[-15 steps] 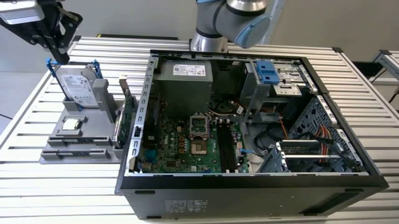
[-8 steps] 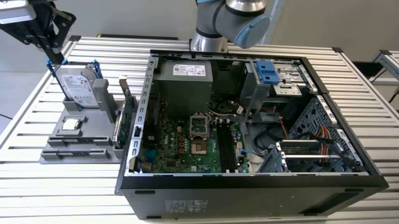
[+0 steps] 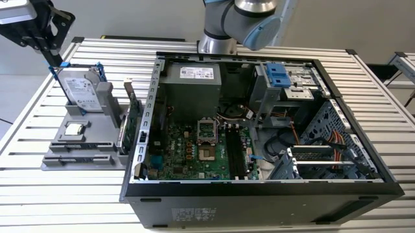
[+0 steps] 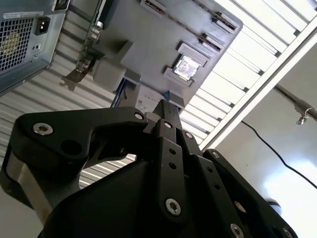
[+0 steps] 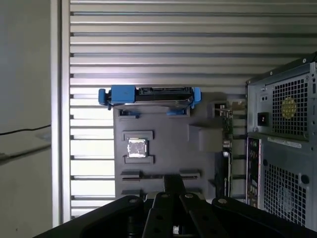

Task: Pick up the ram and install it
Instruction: 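Reach for the ram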

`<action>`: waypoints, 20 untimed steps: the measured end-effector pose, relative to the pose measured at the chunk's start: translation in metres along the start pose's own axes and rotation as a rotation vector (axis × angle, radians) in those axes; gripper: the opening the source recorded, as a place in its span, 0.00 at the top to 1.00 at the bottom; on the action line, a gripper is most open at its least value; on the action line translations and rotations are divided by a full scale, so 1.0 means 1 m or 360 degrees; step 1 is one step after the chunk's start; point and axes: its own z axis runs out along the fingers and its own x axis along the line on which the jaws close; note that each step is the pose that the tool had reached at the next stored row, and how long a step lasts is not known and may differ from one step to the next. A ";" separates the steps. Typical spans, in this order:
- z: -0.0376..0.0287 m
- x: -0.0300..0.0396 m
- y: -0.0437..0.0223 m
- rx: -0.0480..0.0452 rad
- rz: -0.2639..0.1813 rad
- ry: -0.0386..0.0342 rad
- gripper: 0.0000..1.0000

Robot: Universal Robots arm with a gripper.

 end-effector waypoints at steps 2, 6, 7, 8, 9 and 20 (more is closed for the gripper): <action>0.0000 0.0007 -0.0001 0.0000 -0.0010 0.0000 1.00; 0.0000 0.0009 0.0000 0.0000 -0.0010 0.0001 1.00; 0.0000 0.0010 0.0000 0.0000 -0.0010 0.0000 1.00; -0.0001 0.0011 -0.0003 0.0000 -0.0010 0.0001 1.00; 0.0000 0.0011 -0.0009 0.0000 -0.0010 0.0001 1.00; -0.0006 0.0010 -0.0146 0.0001 0.0047 -0.0002 1.00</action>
